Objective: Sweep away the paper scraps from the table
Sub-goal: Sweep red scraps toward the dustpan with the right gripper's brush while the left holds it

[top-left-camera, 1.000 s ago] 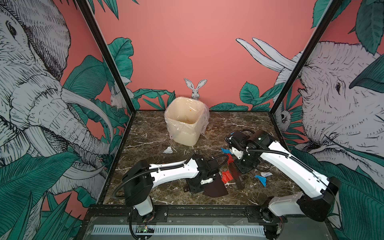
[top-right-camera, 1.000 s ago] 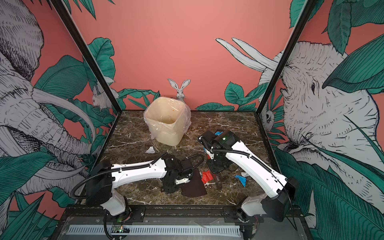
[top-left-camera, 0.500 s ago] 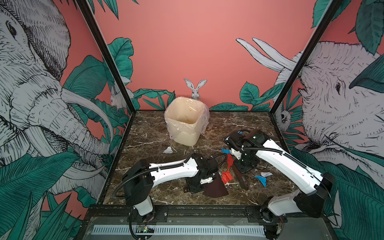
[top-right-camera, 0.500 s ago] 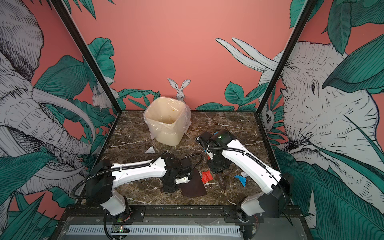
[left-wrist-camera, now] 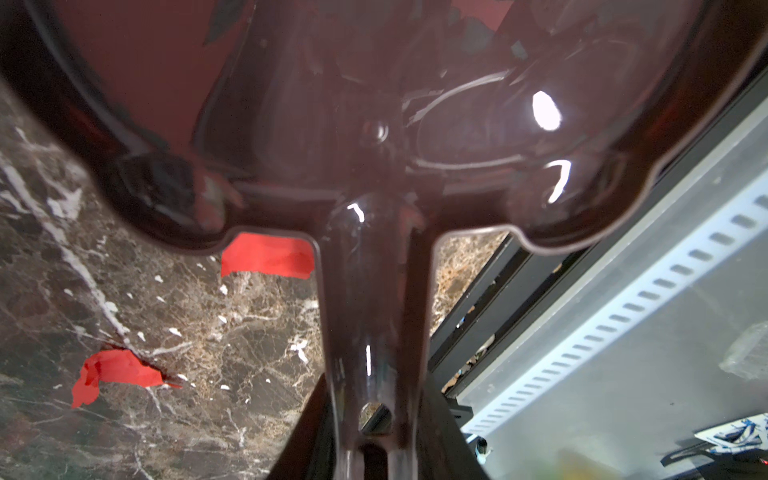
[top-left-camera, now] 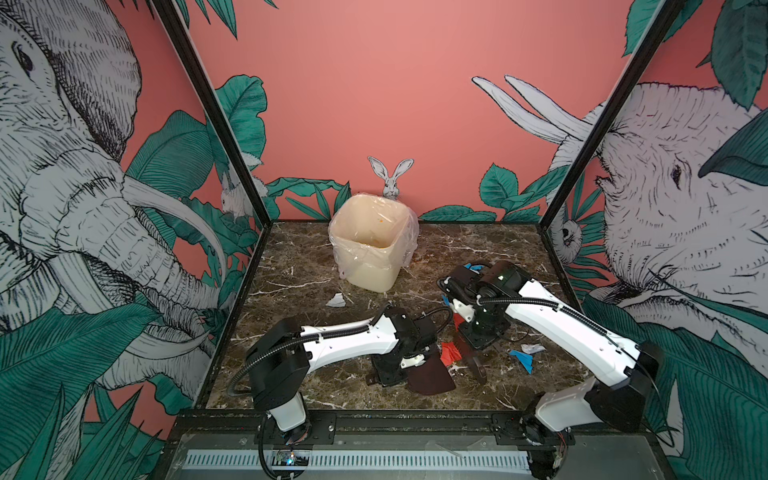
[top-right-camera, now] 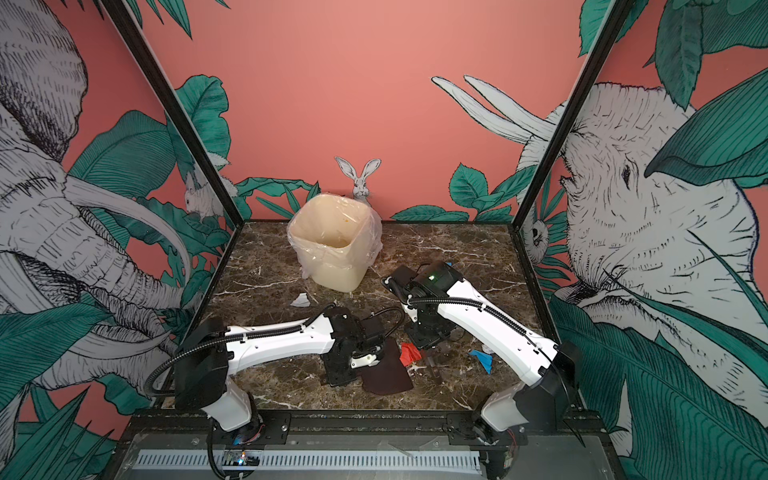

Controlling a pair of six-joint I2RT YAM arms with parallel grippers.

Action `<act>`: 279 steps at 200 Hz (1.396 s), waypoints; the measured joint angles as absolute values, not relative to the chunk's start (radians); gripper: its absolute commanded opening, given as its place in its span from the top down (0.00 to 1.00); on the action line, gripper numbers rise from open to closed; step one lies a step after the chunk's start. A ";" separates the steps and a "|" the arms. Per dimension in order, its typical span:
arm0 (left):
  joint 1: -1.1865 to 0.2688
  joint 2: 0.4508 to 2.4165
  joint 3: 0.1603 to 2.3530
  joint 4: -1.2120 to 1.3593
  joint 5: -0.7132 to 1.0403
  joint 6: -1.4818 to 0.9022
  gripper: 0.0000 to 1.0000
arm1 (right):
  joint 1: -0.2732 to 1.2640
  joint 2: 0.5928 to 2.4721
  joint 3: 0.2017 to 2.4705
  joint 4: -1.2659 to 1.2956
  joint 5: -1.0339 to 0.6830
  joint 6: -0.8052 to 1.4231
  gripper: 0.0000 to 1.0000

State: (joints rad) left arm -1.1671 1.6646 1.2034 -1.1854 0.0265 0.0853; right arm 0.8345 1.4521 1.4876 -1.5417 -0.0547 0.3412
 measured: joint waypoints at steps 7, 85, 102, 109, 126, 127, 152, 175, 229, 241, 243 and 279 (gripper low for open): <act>-1.165 1.665 1.203 -1.187 0.024 0.084 1.00 | 0.840 1.452 1.497 -1.532 -0.073 0.344 1.00; -1.164 1.663 1.201 -1.183 -0.004 0.070 1.00 | 0.872 1.452 1.546 -1.468 -0.152 0.348 1.00; -1.164 1.656 1.200 -1.178 -0.010 0.064 1.00 | 0.863 1.450 1.563 -1.486 -0.127 0.348 1.00; -1.164 1.653 1.200 -1.176 -0.014 0.062 1.00 | 0.853 1.446 1.570 -1.491 -0.116 0.348 1.00; -1.163 1.640 1.200 -1.174 -0.023 0.055 1.00 | 0.813 1.428 1.572 -1.499 -0.099 0.344 1.00; -1.163 1.639 1.200 -1.174 -0.024 0.054 1.00 | 0.811 1.427 1.572 -1.499 -0.097 0.344 1.00; -1.155 1.610 1.200 -1.171 -0.039 0.041 1.00 | 0.694 1.367 1.574 -1.504 -0.078 0.329 1.00; -1.135 1.583 1.206 -1.172 -0.046 0.022 1.00 | 0.581 1.310 1.591 -1.504 -0.077 0.311 1.00; -1.102 1.549 1.311 -1.218 -0.065 -0.038 1.00 | 0.422 1.255 1.578 -1.481 -0.140 0.253 1.00; -1.098 1.541 1.345 -1.240 -0.069 -0.054 1.00 | 0.404 1.251 1.552 -1.460 -0.162 0.245 1.00; -1.098 1.540 1.350 -1.243 -0.069 -0.056 1.00 | 0.403 1.251 1.548 -1.457 -0.165 0.244 1.00; -1.082 1.534 1.480 -1.330 -0.082 -0.107 1.00 | 0.331 1.226 1.476 -1.393 -0.250 0.228 1.00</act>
